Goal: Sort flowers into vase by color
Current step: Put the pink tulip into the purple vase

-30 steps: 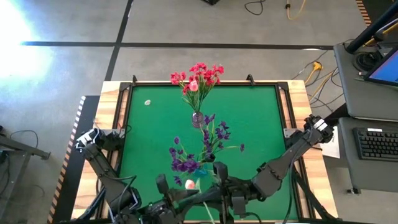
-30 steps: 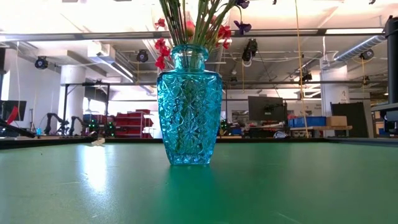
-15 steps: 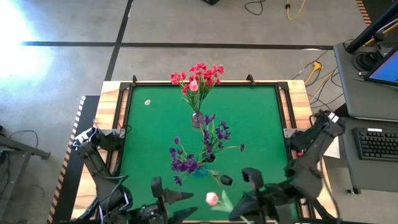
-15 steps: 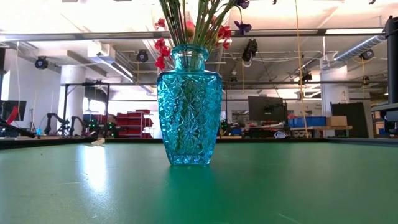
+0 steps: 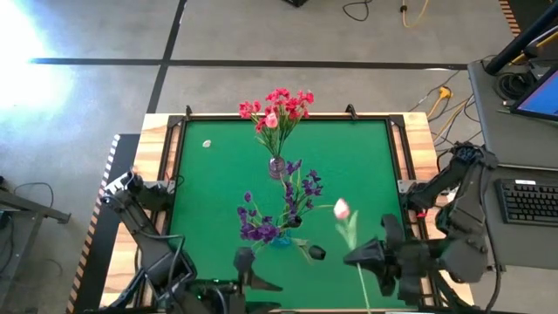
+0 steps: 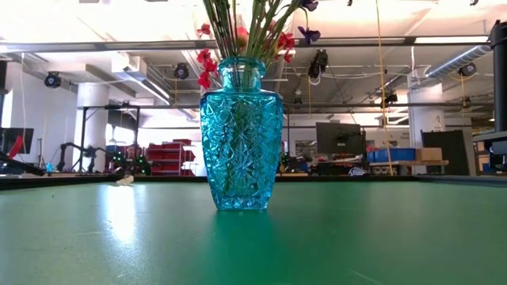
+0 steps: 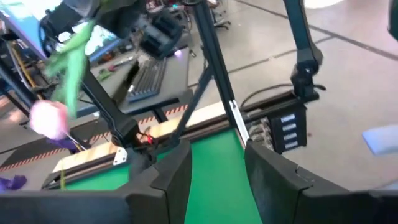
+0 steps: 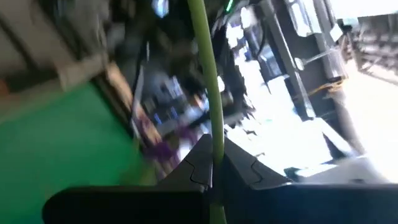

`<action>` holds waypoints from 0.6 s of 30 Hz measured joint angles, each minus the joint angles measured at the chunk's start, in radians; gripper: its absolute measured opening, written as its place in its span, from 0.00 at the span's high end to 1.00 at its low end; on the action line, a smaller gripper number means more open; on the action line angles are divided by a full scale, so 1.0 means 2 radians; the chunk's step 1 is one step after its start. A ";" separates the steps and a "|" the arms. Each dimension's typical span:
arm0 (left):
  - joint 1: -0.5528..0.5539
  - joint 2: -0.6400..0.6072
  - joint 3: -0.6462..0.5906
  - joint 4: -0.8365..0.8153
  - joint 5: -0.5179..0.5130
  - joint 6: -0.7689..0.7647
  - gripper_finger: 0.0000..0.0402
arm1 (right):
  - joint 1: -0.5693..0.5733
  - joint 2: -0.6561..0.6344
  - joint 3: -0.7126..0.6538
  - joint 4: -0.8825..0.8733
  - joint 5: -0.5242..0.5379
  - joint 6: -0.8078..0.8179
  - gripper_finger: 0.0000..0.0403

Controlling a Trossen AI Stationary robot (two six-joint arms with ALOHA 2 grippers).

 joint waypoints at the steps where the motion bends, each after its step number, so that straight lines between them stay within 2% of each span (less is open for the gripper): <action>1: 0.001 0.000 -0.005 0.001 0.001 -0.002 0.67 | 0.003 -0.001 0.000 -0.021 0.022 -0.018 0.98; 7: 0.010 -0.001 -0.039 0.042 0.010 -0.003 0.69 | 0.022 0.015 0.000 -0.149 0.147 -0.119 0.98; 10: 0.022 -0.004 -0.057 0.078 0.087 0.001 0.69 | 0.024 0.037 0.000 -0.154 0.225 -0.175 0.98; 12: 0.033 -0.004 -0.072 0.109 0.145 0.011 0.69 | 0.024 0.046 0.002 -0.160 0.225 -0.206 0.98; 14: 0.044 -0.003 -0.080 0.121 0.177 0.014 0.69 | 0.024 0.057 0.007 -0.156 0.225 -0.218 0.98; 18: 0.065 -0.003 -0.086 0.178 0.185 0.010 0.69 | 0.023 0.070 0.009 -0.156 0.225 -0.240 0.98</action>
